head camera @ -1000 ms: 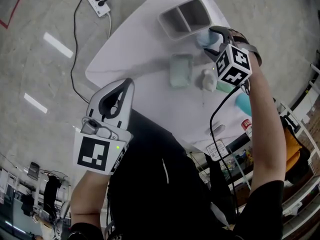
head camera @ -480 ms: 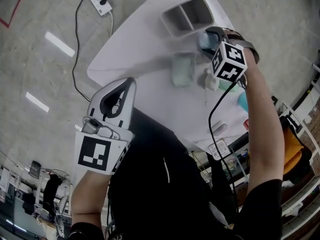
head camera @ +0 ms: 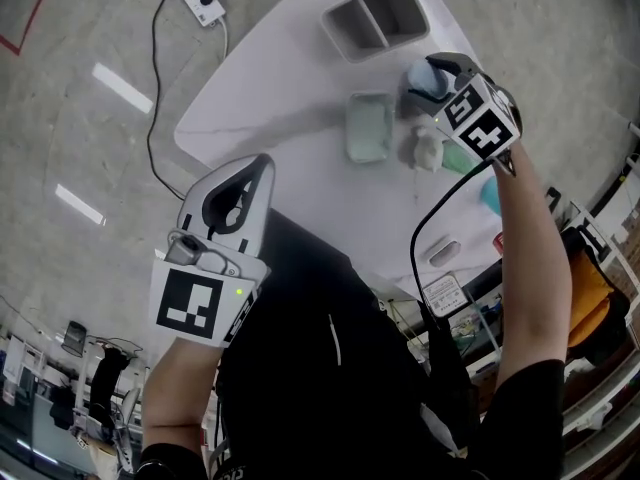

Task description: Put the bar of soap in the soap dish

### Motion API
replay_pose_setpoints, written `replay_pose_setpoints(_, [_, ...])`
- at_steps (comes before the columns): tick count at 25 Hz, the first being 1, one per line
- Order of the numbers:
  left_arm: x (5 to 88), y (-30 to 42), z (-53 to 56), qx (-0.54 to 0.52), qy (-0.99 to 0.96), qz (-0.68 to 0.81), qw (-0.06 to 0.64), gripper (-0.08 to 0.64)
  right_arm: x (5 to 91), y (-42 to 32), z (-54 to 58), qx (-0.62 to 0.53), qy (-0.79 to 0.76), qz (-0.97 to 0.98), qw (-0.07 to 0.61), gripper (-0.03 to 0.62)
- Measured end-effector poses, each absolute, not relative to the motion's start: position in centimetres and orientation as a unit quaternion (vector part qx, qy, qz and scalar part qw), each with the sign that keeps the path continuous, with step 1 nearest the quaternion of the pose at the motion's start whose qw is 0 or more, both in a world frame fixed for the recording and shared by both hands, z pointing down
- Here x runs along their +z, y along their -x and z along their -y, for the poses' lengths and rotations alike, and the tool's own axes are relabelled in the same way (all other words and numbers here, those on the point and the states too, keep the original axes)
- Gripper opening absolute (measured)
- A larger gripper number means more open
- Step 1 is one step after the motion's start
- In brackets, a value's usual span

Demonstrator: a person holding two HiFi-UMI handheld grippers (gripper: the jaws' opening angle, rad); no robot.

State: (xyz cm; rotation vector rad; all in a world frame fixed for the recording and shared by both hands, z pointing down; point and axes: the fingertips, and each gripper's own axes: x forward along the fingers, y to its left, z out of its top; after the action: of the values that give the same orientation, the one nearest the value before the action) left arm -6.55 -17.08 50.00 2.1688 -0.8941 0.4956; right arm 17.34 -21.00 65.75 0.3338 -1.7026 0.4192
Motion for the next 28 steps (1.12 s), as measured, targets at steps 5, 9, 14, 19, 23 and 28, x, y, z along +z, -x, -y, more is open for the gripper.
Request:
replay_pose_setpoints(5, [49.7,6.2,16.4,0.194,-0.849,0.337,0.357,0.008,63.5,-17.1,21.0,0.266,-0.228,0.760,0.546,0.276])
replay_pose_setpoints(9, [49.3,5.7,16.0,0.192,-0.854,0.330,0.352,0.008,61.3,-16.0,20.2,0.296,-0.258,0.775,0.495,0.276])
replay_pose_setpoints(14, [48.9,5.9,15.3,0.190,-0.856,0.329,0.350,0.008,60.2,-13.1,18.0,0.327,-0.279,0.778,0.459,0.276])
replay_pose_setpoints(19, [48.2,6.5,14.7,0.184,-0.853,0.335,0.354,0.008,60.2,-9.4,16.0,0.377,-0.317,0.763,0.419,0.276])
replay_pose_setpoints(23, [48.5,7.6,14.0,0.185,-0.852,0.342,0.349,0.008,59.8,-7.2,14.7,0.402,-0.334,0.755,0.397,0.276])
replay_pose_setpoints(28, [48.5,7.7,13.7,0.177,-0.847,0.351,0.357,0.008,60.1,-7.1,13.3,0.455,-0.380,0.715,0.370,0.276])
